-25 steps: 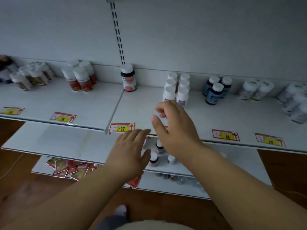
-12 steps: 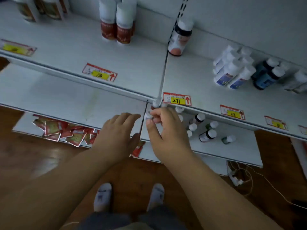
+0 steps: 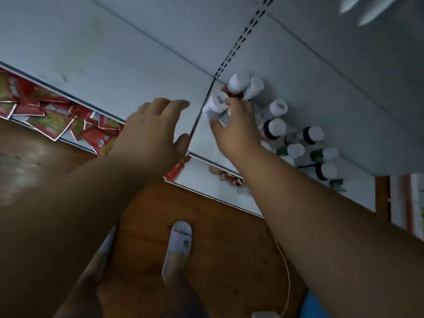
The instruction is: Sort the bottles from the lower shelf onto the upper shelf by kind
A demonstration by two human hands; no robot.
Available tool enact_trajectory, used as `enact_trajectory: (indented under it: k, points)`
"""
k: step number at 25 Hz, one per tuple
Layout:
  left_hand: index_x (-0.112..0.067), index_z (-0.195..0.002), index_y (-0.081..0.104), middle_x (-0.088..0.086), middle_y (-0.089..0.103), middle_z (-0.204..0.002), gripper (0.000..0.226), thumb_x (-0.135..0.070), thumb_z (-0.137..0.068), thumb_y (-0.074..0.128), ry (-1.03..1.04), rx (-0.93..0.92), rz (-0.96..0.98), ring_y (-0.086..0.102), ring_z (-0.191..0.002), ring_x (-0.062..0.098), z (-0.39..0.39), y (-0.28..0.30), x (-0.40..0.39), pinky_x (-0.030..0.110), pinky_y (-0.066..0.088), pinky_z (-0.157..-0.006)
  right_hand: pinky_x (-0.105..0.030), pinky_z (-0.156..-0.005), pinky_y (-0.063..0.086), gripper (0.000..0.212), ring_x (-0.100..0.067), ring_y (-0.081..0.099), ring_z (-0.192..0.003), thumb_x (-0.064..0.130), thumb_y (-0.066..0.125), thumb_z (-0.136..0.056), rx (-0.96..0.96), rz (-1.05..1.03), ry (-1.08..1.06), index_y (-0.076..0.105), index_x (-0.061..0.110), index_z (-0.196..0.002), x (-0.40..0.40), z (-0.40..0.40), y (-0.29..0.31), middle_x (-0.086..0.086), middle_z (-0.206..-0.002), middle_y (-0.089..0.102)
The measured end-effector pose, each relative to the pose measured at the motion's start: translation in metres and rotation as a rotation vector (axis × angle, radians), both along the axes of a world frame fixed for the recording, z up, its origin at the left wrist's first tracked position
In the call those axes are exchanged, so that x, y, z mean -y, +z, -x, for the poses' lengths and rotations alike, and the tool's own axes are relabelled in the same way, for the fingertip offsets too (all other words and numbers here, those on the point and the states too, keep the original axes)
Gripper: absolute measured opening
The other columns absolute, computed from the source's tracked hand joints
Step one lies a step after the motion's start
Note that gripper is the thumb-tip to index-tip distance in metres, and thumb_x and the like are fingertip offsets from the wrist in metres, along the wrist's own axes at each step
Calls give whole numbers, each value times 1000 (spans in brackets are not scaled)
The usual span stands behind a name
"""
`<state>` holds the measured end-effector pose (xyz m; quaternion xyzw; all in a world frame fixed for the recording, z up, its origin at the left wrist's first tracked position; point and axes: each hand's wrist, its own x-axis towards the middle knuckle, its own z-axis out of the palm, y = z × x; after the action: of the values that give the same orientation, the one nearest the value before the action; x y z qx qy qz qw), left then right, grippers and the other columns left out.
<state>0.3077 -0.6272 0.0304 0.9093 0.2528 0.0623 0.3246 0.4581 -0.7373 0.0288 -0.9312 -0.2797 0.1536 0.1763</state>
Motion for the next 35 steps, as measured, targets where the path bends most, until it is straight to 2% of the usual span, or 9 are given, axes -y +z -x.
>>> enact_trajectory:
  k: [5,8,11,14,19,24,27,30,35]
  points:
    - [-24,-147,35,8,45,-143,61,-34,-92,58,53,9,36,43,-129,30,-28,-63,17,43,39,-103,-39,-100,42,68,-32,41,-133,35,57,-95,-40,194,67,21,22,-151,-23,-58,-76,-6,-160,15]
    - [-25,-147,34,5,44,-144,60,-35,-93,58,106,25,72,41,-131,27,-36,-84,18,41,39,-102,-40,-88,47,47,-33,53,-117,32,58,-94,57,154,75,38,15,-133,-35,-70,-89,-9,-145,37]
    - [-26,-146,35,4,44,-146,60,-35,-93,59,135,24,120,42,-131,25,-40,-90,19,41,40,-102,-37,-85,49,46,-30,58,-112,35,61,-93,141,140,50,42,10,-127,-42,-71,-92,-9,-133,50]
    - [-26,-146,36,4,43,-146,58,-45,-94,54,190,34,131,43,-130,25,-26,-82,13,43,42,-103,-28,-76,43,38,-19,59,-101,40,60,-94,-71,-42,-51,43,16,-117,-39,-39,-69,1,-113,56]
    - [-21,-142,41,4,48,-137,63,-59,-96,23,260,113,185,45,-121,14,38,19,24,38,40,-95,-35,-72,57,38,-15,67,-89,61,34,-98,-550,-274,-198,53,29,-102,-9,46,35,4,-99,66]
    - [-19,-139,46,-3,49,-136,61,-56,-98,20,184,192,235,45,-125,10,106,168,40,38,40,-101,-58,-97,50,51,-24,64,-85,58,71,-63,-1223,-747,-594,60,17,-91,-4,107,180,-5,-79,62]
    - [-20,-139,46,-3,50,-135,64,-59,-97,18,88,223,238,46,-126,11,125,222,33,37,41,-102,-58,-95,51,52,-23,64,-84,50,75,-61,-1276,-909,-630,60,14,-96,1,131,238,-6,-82,59]
    - [-23,-141,43,-6,47,-139,70,-66,-94,13,-28,208,227,42,-128,7,127,264,14,33,38,-102,-48,-73,60,64,-23,70,-77,48,76,-58,-1299,-1098,-677,60,11,-108,9,144,289,-9,-86,64]
    - [-37,-139,39,-21,44,-131,62,-66,-92,11,-172,230,228,37,-121,-9,104,309,15,5,26,-95,-41,-66,59,83,-27,70,-81,52,69,-67,-1286,-1316,-715,56,3,-132,42,146,340,-17,-105,66]
